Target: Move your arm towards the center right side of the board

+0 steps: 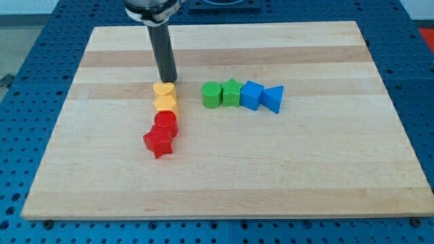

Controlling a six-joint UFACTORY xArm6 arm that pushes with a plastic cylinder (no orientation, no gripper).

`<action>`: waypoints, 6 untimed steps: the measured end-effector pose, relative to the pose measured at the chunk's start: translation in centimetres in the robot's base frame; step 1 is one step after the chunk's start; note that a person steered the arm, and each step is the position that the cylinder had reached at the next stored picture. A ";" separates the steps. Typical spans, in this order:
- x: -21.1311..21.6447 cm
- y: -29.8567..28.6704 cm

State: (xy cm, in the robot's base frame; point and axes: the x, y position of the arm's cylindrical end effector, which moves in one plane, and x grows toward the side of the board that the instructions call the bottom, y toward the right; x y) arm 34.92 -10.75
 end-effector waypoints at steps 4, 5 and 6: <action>2.2 28.1; 7.4 29.2; 10.4 27.9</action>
